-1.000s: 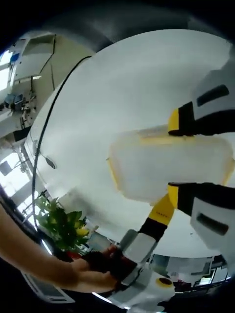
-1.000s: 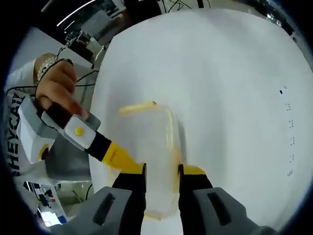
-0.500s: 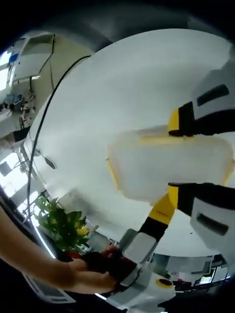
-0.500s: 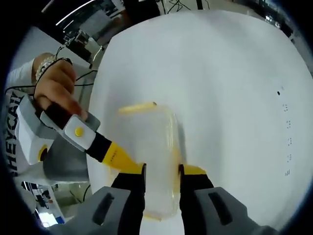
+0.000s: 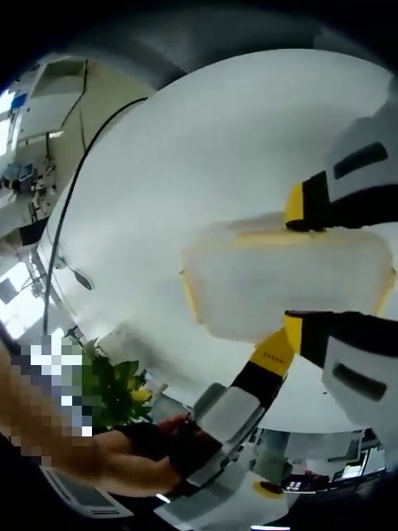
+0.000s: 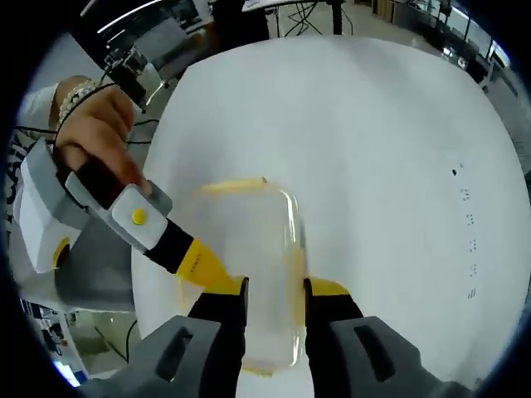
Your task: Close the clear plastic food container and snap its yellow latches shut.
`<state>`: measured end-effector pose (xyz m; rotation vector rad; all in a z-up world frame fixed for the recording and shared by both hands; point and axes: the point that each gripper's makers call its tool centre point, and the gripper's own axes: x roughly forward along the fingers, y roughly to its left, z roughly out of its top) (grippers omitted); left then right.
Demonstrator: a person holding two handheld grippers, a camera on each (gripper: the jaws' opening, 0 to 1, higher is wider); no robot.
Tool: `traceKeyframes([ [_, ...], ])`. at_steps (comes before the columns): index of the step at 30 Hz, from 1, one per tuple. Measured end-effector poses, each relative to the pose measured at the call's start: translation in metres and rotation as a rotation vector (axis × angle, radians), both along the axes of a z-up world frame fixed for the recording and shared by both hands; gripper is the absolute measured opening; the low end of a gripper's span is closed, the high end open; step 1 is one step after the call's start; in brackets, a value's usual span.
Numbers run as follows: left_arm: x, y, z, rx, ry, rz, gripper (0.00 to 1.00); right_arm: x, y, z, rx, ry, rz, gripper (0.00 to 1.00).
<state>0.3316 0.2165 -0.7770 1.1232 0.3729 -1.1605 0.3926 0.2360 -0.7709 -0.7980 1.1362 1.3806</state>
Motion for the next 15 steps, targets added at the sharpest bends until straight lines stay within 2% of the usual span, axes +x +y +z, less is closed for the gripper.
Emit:
traceKeyframes([
  [3,0.000,0.001,0.000,0.006,-0.004,-0.024,0.34,0.001,0.001,0.000,0.014,-0.030,-0.021,0.24],
  [5,-0.001,0.004,0.001,0.011,-0.002,-0.009,0.33,0.008,0.000,0.000,0.017,-0.077,-0.072,0.27],
  [6,-0.002,0.005,0.002,-0.001,0.001,-0.008,0.34,0.010,0.000,0.000,0.020,-0.091,-0.074,0.30],
  [7,-0.002,0.003,0.007,-0.043,0.008,0.006,0.36,0.013,-0.001,0.001,0.033,-0.116,-0.081,0.33],
  [9,-0.003,0.003,0.013,-0.096,0.028,0.016,0.45,0.013,-0.001,0.002,0.053,-0.110,-0.101,0.35],
  [12,0.003,0.015,0.022,-0.120,0.046,0.073,0.47,0.016,0.001,0.009,0.120,-0.131,-0.154,0.34],
  [15,0.006,0.022,0.025,-0.139,0.061,0.096,0.50,0.015,-0.003,0.015,0.139,-0.135,-0.174,0.35],
])
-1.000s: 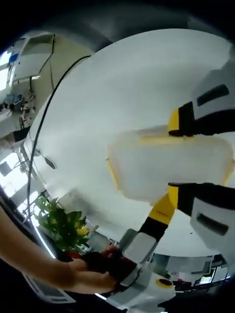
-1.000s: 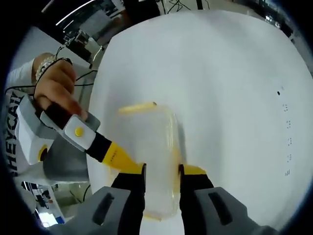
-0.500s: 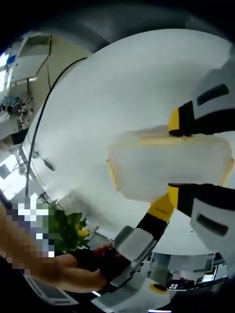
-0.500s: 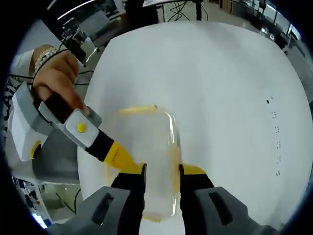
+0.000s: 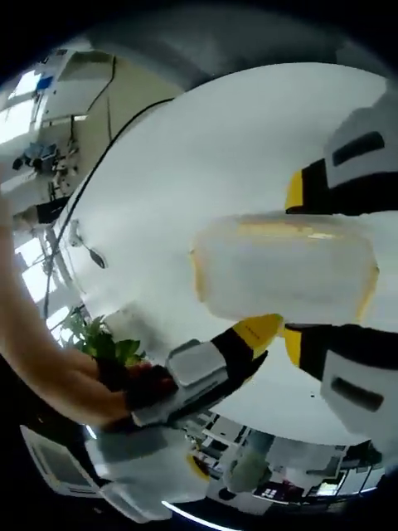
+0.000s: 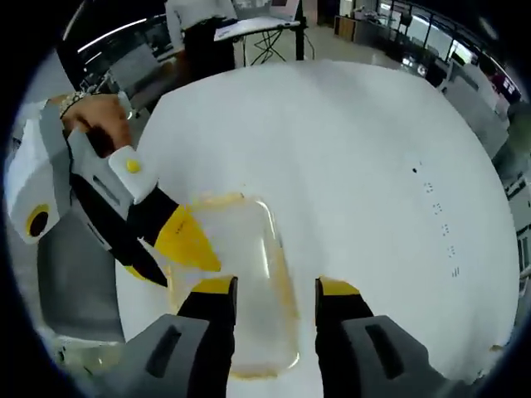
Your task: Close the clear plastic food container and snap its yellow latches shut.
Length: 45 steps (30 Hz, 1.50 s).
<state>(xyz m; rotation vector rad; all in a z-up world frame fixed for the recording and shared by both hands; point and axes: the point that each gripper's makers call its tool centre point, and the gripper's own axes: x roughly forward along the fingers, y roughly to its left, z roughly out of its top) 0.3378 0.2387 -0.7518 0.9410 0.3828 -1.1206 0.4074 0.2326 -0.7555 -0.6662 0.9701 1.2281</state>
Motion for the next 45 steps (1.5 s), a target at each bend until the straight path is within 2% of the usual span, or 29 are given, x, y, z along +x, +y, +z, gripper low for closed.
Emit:
traceKeyframes([
  [5,0.008,0.007,0.006,-0.043,-0.002,0.037,0.61,-0.001,-0.001,0.009,0.057,-0.028,-0.035,0.37],
  [7,0.009,0.009,0.009,-0.069,0.021,0.060,0.63,-0.003,-0.004,0.011,0.072,-0.035,-0.040,0.38],
  [12,0.014,0.017,0.013,-0.164,0.117,0.115,0.76,-0.013,-0.015,0.015,0.106,-0.052,-0.051,0.45],
  [15,0.021,0.024,0.015,-0.174,0.108,0.123,0.78,-0.019,-0.024,0.016,0.114,-0.063,-0.053,0.46],
  [18,0.028,0.030,0.011,-0.161,0.111,0.134,0.86,-0.023,-0.037,0.010,0.093,-0.068,-0.063,0.47],
  [20,0.032,0.032,0.008,-0.154,0.109,0.135,0.92,-0.027,-0.044,0.007,0.080,-0.082,-0.064,0.50],
  [22,0.033,0.031,0.006,-0.149,0.113,0.120,0.96,-0.034,-0.049,0.003,0.083,-0.061,-0.062,0.55],
  [26,0.033,0.029,-0.001,-0.153,0.151,0.121,0.98,-0.044,-0.060,-0.005,0.063,-0.056,-0.044,0.63],
  [29,0.028,0.027,-0.014,-0.128,0.197,0.111,0.99,-0.046,-0.065,-0.009,0.054,-0.056,-0.044,0.67],
  [33,0.030,0.027,-0.023,-0.103,0.202,0.117,0.99,-0.052,-0.067,-0.012,0.060,-0.048,-0.039,0.74],
  [39,0.032,0.025,-0.026,-0.116,0.224,0.128,0.99,-0.057,-0.072,-0.021,0.054,-0.038,-0.037,0.77],
  [45,0.028,0.027,-0.038,-0.079,0.240,0.118,0.99,-0.062,-0.072,-0.033,0.062,-0.021,-0.041,0.79],
])
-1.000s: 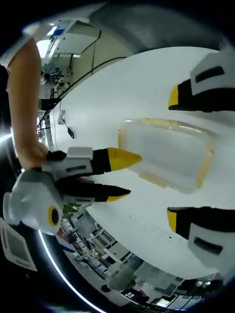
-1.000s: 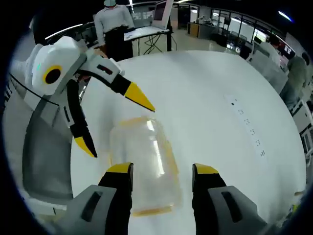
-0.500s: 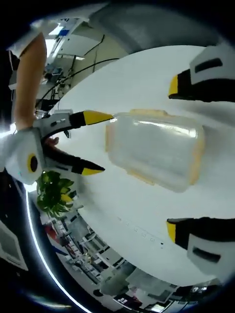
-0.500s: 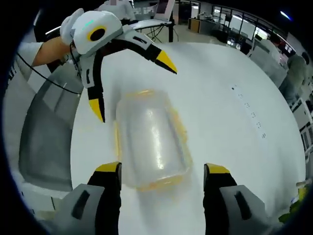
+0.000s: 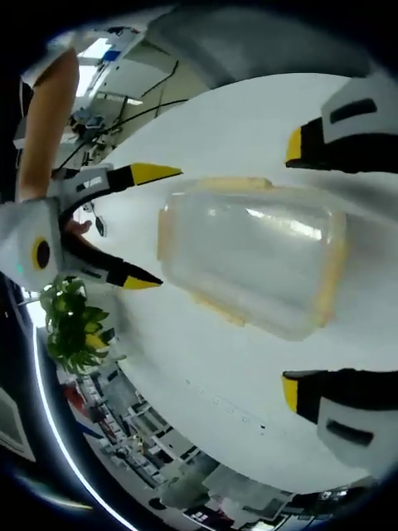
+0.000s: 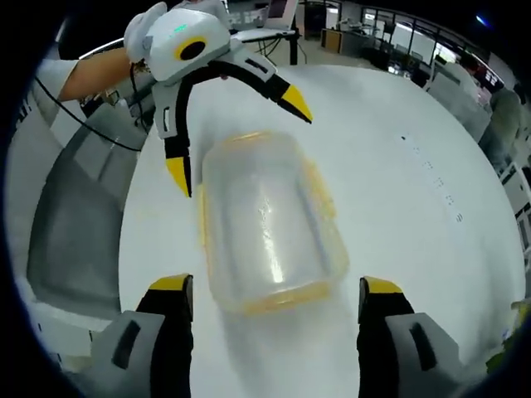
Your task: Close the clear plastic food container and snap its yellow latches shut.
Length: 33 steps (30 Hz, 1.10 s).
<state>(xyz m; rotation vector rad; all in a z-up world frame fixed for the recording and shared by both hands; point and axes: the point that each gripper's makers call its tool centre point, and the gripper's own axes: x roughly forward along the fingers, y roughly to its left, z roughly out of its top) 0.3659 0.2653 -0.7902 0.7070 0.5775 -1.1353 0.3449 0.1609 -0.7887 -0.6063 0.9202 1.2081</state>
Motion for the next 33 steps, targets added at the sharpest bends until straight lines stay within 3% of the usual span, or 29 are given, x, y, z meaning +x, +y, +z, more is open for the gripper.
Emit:
traceKeyframes([
  [9,-0.004,-0.001,-0.011,0.019,0.022,-0.025,0.99,-0.004,0.002,-0.013,0.028,0.008,-0.023,0.80],
  [12,-0.005,-0.001,-0.014,0.028,0.030,-0.032,0.99,-0.003,-0.001,-0.018,-0.001,-0.012,-0.007,0.81],
  [17,-0.004,-0.006,-0.012,0.001,0.031,-0.031,0.98,-0.001,0.004,-0.019,0.026,-0.022,-0.019,0.79],
  [33,0.001,-0.001,-0.018,0.019,0.023,-0.008,0.85,0.002,0.009,-0.022,0.048,-0.042,-0.024,0.75],
])
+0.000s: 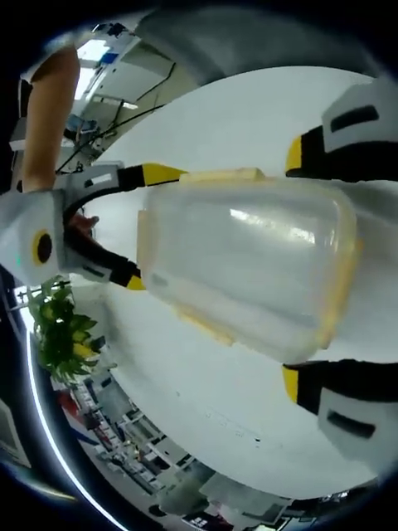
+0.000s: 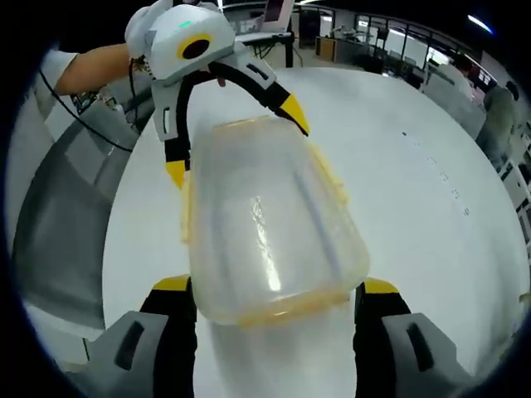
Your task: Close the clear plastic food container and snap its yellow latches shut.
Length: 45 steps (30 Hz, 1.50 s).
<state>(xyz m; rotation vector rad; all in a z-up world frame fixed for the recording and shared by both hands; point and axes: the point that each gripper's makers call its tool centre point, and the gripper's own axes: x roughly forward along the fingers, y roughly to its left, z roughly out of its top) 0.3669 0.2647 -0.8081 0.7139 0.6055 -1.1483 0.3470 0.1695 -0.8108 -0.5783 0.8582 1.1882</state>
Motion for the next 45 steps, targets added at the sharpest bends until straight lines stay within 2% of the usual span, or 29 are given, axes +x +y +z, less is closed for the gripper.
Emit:
traceKeyframes([
  [11,0.002,0.004,-0.001,0.015,-0.002,-0.007,0.83,0.001,0.004,0.000,0.000,-0.004,-0.005,0.75],
  [24,0.009,0.027,-0.002,0.056,-0.002,0.012,0.83,0.010,0.025,0.001,-0.001,-0.017,0.001,0.74],
  [28,0.014,0.036,-0.002,0.063,-0.001,0.039,0.83,0.016,0.031,0.002,0.005,-0.030,-0.011,0.70],
  [29,0.019,0.040,-0.002,0.061,0.000,0.079,0.83,0.018,0.031,0.001,0.006,-0.013,-0.039,0.66],
  [30,0.019,0.040,-0.002,0.059,-0.006,0.048,0.83,0.024,0.038,0.003,0.045,-0.044,-0.019,0.66],
  [32,0.019,0.041,-0.002,0.053,-0.004,0.050,0.83,0.023,0.037,0.002,0.031,-0.026,-0.029,0.66],
  [45,0.032,0.053,-0.002,0.078,-0.005,0.042,0.82,0.033,0.048,0.002,0.039,-0.037,-0.031,0.66],
])
